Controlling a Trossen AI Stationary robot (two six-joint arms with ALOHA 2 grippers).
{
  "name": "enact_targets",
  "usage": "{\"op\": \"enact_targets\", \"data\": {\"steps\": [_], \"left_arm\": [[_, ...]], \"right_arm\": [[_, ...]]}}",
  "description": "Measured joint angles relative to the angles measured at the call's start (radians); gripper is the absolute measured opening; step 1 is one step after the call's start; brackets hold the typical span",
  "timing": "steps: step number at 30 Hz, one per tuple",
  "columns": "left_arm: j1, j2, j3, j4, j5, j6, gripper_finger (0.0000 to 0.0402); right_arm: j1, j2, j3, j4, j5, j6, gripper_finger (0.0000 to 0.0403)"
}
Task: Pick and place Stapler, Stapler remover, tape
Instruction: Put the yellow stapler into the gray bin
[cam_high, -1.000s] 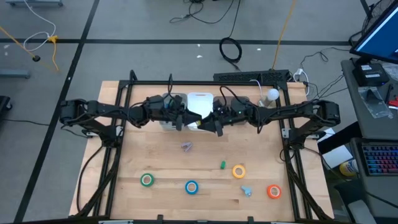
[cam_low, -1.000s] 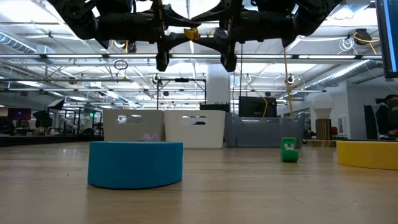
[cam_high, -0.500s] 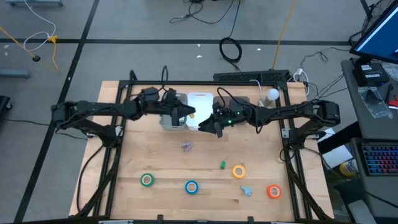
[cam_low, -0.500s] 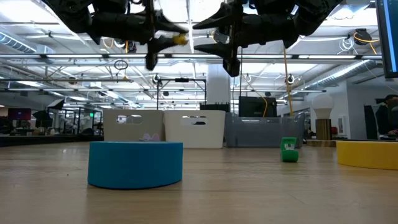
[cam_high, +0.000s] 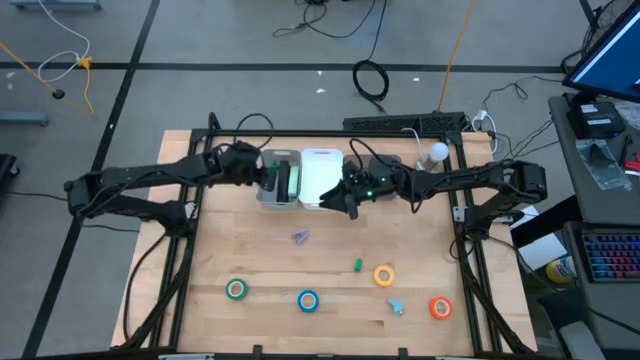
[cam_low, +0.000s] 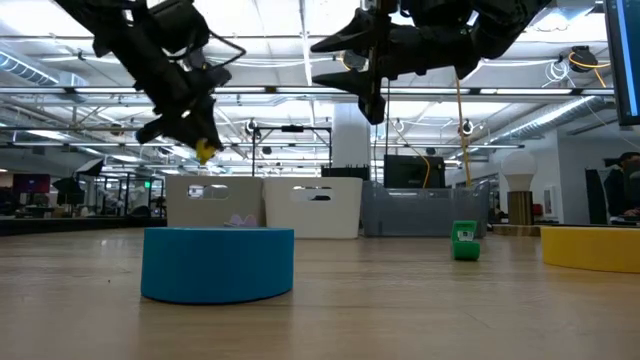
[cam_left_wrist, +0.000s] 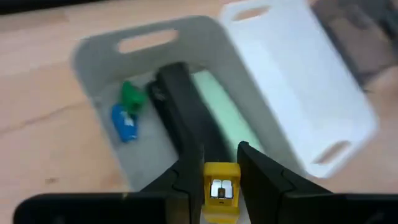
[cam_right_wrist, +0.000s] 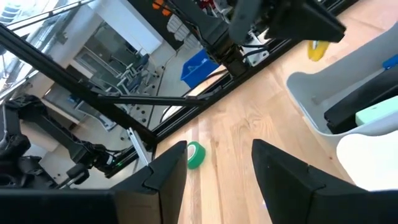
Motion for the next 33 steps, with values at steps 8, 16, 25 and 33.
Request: {"op": "enact_targets", "data": {"steps": [8,16,25,33], "left_arm": [[0.027,0.119,0.000,-0.001,-0.061,0.078,0.0092],[0.068,0.218,0.001,0.079,-0.042,0.098,0.0092],[0.087,0.307,0.001,0.166,-0.054,0.125,0.0092],[0.099,0.344,0.001,0.170,-0.053,0.143,0.0093]], "right_arm": [[-0.008,0.001,-0.001,0.019,-0.001,0.000,0.0175],[-0.011,0.001,-0.001,0.022,-0.001,0.000,0.0173],[-0.012,0.001,-0.001,0.023,0.003,0.000,0.0171],[-0.012,0.001,-0.001,0.023,0.003,0.000,0.0172]]}}
